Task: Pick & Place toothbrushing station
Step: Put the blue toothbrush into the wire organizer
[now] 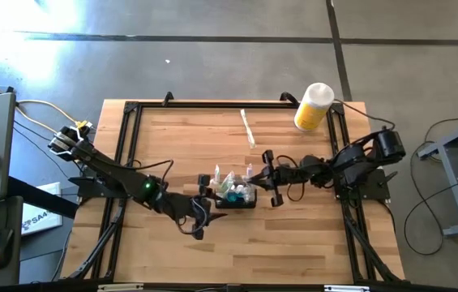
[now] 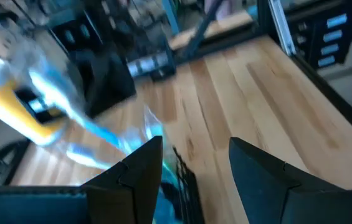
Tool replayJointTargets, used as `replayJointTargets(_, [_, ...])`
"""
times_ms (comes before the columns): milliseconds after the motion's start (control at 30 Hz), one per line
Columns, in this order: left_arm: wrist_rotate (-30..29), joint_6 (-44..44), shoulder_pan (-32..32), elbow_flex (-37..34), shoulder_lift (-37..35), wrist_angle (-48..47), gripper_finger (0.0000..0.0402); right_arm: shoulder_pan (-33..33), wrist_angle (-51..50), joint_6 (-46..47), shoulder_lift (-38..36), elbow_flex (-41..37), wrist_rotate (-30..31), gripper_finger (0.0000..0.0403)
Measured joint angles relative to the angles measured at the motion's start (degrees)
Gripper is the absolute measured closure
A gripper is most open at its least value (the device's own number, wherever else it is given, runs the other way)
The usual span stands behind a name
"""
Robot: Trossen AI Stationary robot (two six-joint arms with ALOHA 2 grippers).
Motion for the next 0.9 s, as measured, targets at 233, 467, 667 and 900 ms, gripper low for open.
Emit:
replayJointTargets(233, [-1.38,2.96,1.12,0.03,0.00,5.35,0.0224,-0.87,-0.48,1.68,0.06,-0.02,1.81,0.0400])
replayJointTargets(467, [-0.70,0.98,5.69,0.04,0.00,6.26,0.0224,1.38,-0.88,1.62,0.03,-1.14,6.56,0.0399])
replayJointTargets(667, [7.26,-0.01,11.18,0.04,0.00,8.84,0.0224,2.24,-1.05,1.60,0.03,-2.44,8.78,0.0399])
replayJointTargets(900, [16.21,-5.31,17.63,0.04,0.15,10.08,0.0224,2.22,-2.79,1.60,0.03,-2.47,8.64,0.0399])
